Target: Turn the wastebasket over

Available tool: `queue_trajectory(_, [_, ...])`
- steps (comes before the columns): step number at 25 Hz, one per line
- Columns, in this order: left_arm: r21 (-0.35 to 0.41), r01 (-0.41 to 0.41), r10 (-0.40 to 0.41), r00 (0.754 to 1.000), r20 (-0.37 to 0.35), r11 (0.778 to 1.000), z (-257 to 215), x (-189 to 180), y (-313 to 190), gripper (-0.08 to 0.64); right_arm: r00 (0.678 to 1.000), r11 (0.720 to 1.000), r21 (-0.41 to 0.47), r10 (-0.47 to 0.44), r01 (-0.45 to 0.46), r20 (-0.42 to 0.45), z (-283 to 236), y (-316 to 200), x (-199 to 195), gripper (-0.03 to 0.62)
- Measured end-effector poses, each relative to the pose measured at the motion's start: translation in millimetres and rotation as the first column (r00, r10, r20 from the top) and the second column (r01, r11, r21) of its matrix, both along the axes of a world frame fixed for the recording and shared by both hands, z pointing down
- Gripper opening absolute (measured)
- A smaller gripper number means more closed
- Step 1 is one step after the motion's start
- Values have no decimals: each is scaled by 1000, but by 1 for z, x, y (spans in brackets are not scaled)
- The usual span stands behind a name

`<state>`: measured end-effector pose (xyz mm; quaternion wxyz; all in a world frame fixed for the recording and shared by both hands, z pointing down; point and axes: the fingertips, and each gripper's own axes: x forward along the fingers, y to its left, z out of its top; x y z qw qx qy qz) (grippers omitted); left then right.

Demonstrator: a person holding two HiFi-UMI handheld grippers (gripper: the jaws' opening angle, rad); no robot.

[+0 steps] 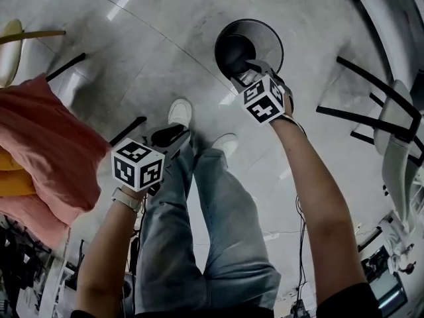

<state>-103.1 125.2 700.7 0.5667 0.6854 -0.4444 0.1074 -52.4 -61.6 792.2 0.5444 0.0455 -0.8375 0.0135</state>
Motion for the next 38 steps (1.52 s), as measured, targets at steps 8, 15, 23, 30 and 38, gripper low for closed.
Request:
queue_trajectory(8, [193,-22,15,999,38,981,-97,1,-66,92,897,938,-77,345,-337,274,-132,-18,13,11])
queue_trajectory(15, [319,-49,34,998,53,946,-210,18,-98,14,706,829,-195,550,-524,446,-270,-2,40,9])
queue_trajectory(23, [483,-111,112,993,26,868,-361,50,-119,14,516,760,-235,601,-606,610,-449,19,79,9])
queue_trajectory(30, [625,-233,199,972,125,745,-489,79,-135,14,405,746,-242,569,-620,716,-585,28,100,9])
queue_trajectory(38, [772,-252,228,963,142,583,-601,99,-139,12,319,755,-166,451,-634,833,-703,45,111,9])
